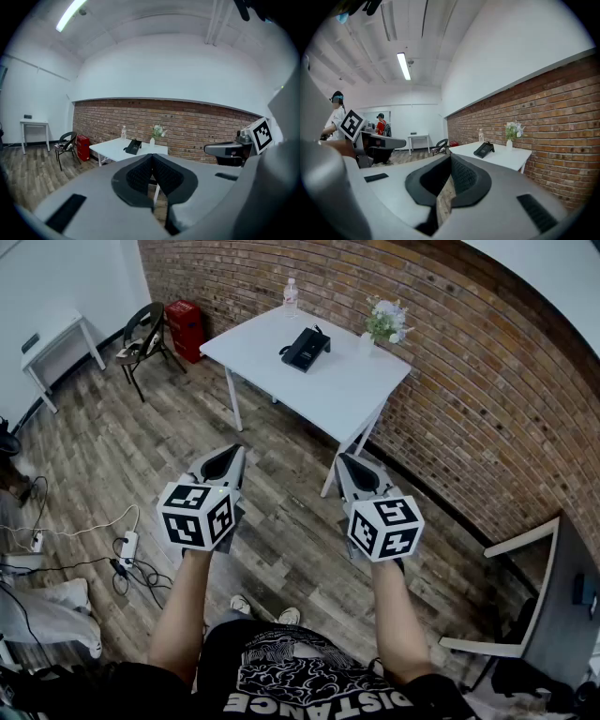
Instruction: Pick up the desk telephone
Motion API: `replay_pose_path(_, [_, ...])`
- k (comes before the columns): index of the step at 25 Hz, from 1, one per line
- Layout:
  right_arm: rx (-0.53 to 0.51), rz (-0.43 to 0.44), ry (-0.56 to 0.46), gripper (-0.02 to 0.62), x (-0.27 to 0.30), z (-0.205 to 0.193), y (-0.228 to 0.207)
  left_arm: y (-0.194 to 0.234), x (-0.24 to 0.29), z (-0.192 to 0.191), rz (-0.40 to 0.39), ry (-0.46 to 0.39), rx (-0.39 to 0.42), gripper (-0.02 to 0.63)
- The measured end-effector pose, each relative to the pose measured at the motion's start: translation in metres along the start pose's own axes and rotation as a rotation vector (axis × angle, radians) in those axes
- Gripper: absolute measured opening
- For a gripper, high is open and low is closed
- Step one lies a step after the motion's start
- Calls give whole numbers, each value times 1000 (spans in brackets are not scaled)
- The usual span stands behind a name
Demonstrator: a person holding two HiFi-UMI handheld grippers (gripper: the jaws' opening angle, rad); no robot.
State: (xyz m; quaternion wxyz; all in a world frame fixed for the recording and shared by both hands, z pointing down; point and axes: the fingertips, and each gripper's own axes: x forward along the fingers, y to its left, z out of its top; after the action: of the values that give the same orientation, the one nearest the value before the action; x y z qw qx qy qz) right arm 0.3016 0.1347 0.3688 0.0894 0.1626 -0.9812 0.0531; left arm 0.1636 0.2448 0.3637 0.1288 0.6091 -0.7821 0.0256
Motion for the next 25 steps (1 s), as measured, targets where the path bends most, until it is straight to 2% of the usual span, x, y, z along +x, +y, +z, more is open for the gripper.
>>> replay_pose_path(11, [8, 22, -16, 2, -2, 0, -8, -13, 12, -3, 3, 8, -10, 6])
replay_pose_path(25, [1, -5, 6, 6, 33, -2, -21, 10, 48, 1, -32, 3, -27, 10])
